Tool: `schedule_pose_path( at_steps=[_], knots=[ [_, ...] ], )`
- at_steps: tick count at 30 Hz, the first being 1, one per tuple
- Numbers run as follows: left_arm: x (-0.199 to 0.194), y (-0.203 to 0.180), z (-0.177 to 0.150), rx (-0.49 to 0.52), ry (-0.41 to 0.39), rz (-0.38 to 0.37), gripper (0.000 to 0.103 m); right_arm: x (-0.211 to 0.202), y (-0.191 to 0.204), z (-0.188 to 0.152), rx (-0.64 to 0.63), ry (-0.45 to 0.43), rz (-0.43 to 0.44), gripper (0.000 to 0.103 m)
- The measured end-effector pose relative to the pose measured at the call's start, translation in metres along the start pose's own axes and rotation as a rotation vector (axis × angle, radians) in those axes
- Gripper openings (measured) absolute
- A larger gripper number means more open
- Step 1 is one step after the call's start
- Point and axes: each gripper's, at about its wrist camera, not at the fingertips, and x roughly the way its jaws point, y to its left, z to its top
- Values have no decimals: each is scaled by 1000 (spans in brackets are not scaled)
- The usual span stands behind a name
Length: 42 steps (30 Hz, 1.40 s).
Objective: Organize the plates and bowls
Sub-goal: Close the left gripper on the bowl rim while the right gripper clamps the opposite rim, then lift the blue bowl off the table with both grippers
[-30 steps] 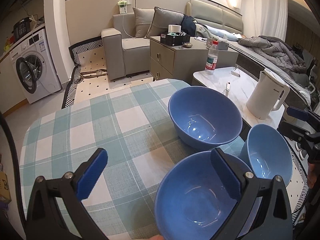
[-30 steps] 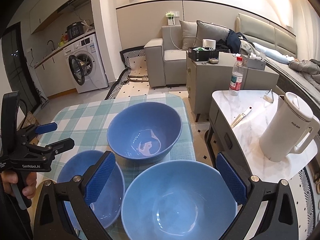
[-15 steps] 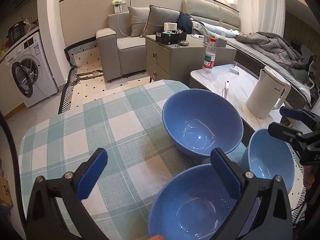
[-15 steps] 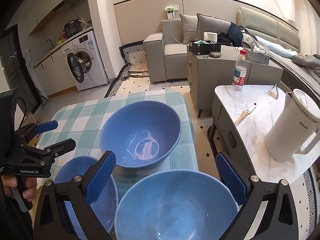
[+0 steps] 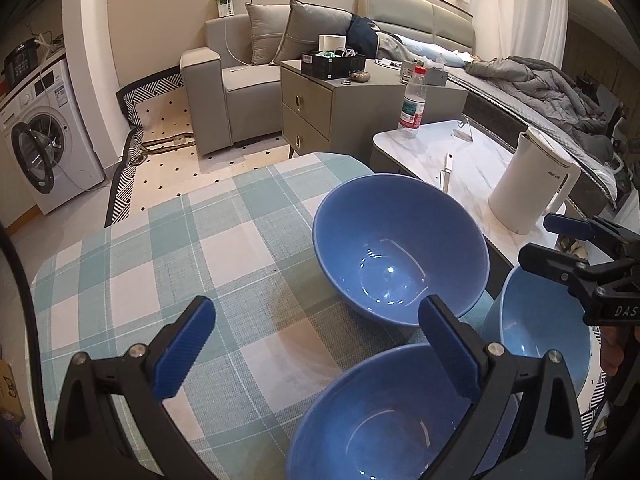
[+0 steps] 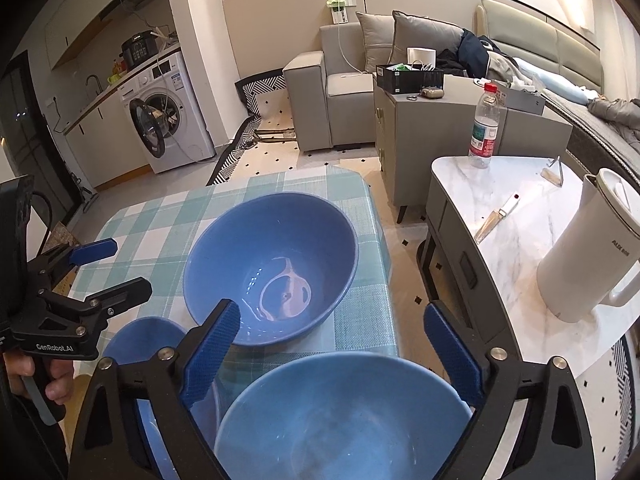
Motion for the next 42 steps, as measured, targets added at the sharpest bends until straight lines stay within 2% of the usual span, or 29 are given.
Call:
schedule_pose_path(
  at_steps=[3,6,8,13,21,23,29,38,42],
  knots=[
    [5,-3,0,13,1,-3,101,7,0,1,-1,14,5,86],
    [13,-4,1,17,15,-2,99,17,-5,1,9,35,10,84],
    [19,-2,1,17,32,-2,93,25,-7,1,15,48,16,82],
    [27,1,1,5,45,-5,92,39,-8,3,18,65,23,80],
    [38,-2,5,8,65,-14,87,55,-10,5,16,94,25,69],
    [42,-4,5,13,78,-21,78,56,-11,5,16,96,25,68],
    [49,-6,4,13,106,-51,62,61,-10,5,7,107,24,55],
    [54,-8,6,0,131,-75,47,68,-7,4,-16,128,11,39],
    [56,-11,7,0,137,-85,40,69,-9,4,-18,127,16,37]
  ],
)
